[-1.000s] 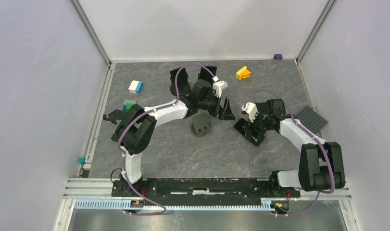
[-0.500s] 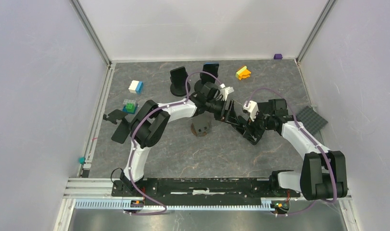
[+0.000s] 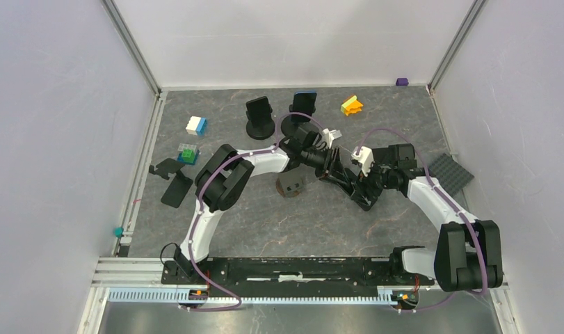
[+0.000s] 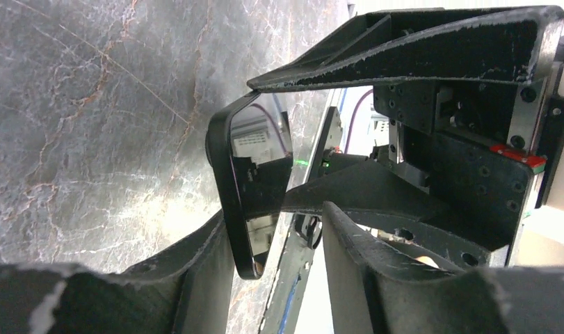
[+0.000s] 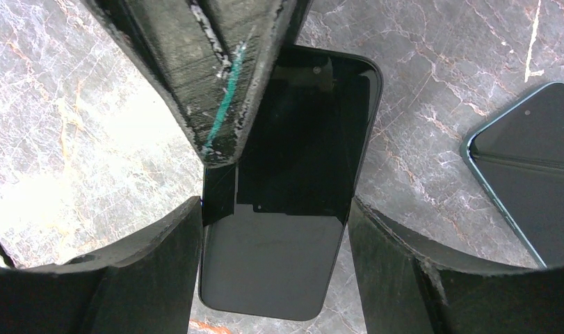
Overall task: Place the phone on the phone stand
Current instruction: Pick up the phone at the center of the board.
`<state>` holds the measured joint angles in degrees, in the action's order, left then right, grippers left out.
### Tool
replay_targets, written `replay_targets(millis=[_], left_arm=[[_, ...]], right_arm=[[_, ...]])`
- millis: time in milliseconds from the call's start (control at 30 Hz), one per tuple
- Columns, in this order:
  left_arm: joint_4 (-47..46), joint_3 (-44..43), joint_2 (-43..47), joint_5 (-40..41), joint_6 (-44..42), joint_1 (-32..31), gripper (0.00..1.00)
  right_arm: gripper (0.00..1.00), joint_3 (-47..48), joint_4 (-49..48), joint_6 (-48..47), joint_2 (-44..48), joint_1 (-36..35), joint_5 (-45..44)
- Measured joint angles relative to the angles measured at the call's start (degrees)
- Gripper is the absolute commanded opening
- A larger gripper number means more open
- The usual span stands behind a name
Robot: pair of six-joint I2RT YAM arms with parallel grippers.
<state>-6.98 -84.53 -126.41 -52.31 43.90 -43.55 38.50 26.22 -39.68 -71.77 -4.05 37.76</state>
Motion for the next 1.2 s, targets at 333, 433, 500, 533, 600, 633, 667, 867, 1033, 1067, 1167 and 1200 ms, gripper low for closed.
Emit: replay_targets(millis=[333,433,500,533,600,633,667,867,1033,1067,1167,1200], left_arm=[[-1.8,-1.2,-1.3,-0.8,3.4,-0.3,0.22],[-1.9,-1.2,-1.4,-0.8,3.5,-0.3,0.08],[-1.4,-1.2,-1.4,-0.5,3.7,-0.3,0.02],[-1.0,-1.2,-1.4,-0.3,3.2,-0.3,0.02],[0.0,-1.2,-1.4,-0.1,2.9,-0.3,0.02],[0.2,-1.2,-1.4,0.0,2.6,-0.3,0.02],[0.7,-1.2,-1.3,0.2,1.9,-0.3,0.02],[6.5,-0.7,1.0,4.0,-4.1,-0.4,0.02],[13.2,-0.6,7.1,6.1,-12.0,-0.4,0.02],[14.8,-0.6,8.8,6.3,-14.1,-0.4,0.02],[20.5,-0.8,13.8,7.4,-21.5,-0.4,0.02],[23.1,-1.1,15.2,7.5,-24.5,-0.4,0.02]], right_arm=[[0.44,-0.5,0.0,0.0,1.0,0.0,1.0],[0.48,-0.5,0.0,0.0,1.2,0.0,1.1],[0.53,-0.6,-0.1,-0.1,1.4,0.0,1.0],[0.58,-0.6,-0.3,-0.1,1.6,0.1,1.0],[0.76,-0.6,-0.4,0.0,2.0,0.2,1.3],[0.83,-0.6,-0.3,0.0,2.1,0.2,1.5],[0.88,-0.6,-0.3,0.2,2.2,0.2,1.6],[0.98,-0.4,1.6,0.0,3.4,0.2,2.7],[0.98,1.2,4.8,-0.1,4.9,0.5,4.4],[0.98,1.8,5.3,0.0,5.3,0.8,4.9],[0.98,4.0,6.6,0.1,6.7,1.9,6.6],[0.98,4.7,6.8,0.3,7.2,2.3,7.3]])
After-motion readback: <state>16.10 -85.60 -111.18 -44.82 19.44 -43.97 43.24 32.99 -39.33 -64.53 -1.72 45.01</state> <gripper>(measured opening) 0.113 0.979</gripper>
